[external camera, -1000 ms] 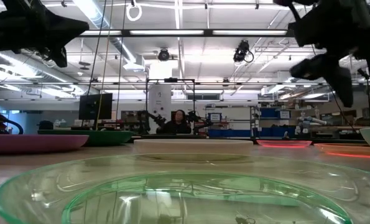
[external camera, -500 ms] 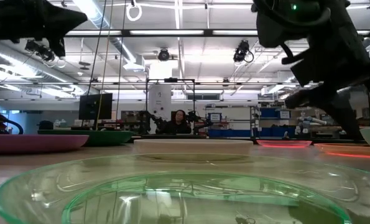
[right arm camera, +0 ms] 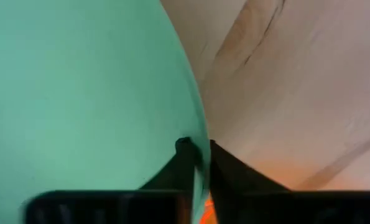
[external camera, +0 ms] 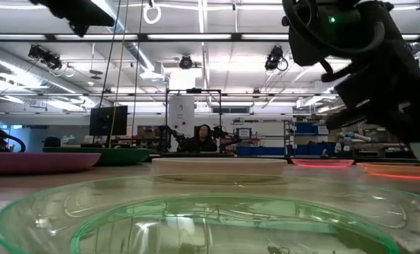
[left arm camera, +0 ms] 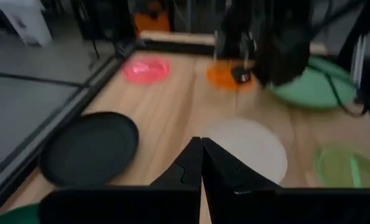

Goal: Stack plastic plates
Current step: Stack the light green plate on top of the green plate

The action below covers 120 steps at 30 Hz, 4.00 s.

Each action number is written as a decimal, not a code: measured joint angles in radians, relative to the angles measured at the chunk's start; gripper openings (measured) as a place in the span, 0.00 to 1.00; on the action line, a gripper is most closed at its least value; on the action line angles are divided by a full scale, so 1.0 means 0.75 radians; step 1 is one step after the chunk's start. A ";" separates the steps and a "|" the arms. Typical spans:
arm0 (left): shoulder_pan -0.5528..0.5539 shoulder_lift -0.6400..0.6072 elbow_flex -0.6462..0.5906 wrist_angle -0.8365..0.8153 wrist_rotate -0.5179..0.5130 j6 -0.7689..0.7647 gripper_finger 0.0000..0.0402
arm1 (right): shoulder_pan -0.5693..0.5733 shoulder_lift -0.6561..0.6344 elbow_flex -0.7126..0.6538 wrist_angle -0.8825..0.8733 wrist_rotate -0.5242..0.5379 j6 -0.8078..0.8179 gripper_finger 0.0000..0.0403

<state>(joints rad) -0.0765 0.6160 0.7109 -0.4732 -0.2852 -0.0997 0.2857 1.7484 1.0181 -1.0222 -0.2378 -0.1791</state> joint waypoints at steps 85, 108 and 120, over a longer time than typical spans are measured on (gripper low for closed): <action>-0.220 1.132 0.208 0.960 -0.579 -1.354 0.05 | -0.118 -0.820 0.612 -0.504 0.643 1.863 0.54; 0.606 0.504 0.369 -1.069 -0.301 -2.083 0.04 | 0.356 -0.560 0.515 -0.386 0.865 2.041 0.54; 0.527 0.330 -0.004 -0.804 -0.459 -2.867 0.04 | 0.538 -0.230 0.515 -0.271 0.889 2.200 0.54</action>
<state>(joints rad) 0.3189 0.8637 0.7079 -1.0763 -0.6294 -2.2503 0.6894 1.5758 1.4040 -1.2257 0.4286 1.4711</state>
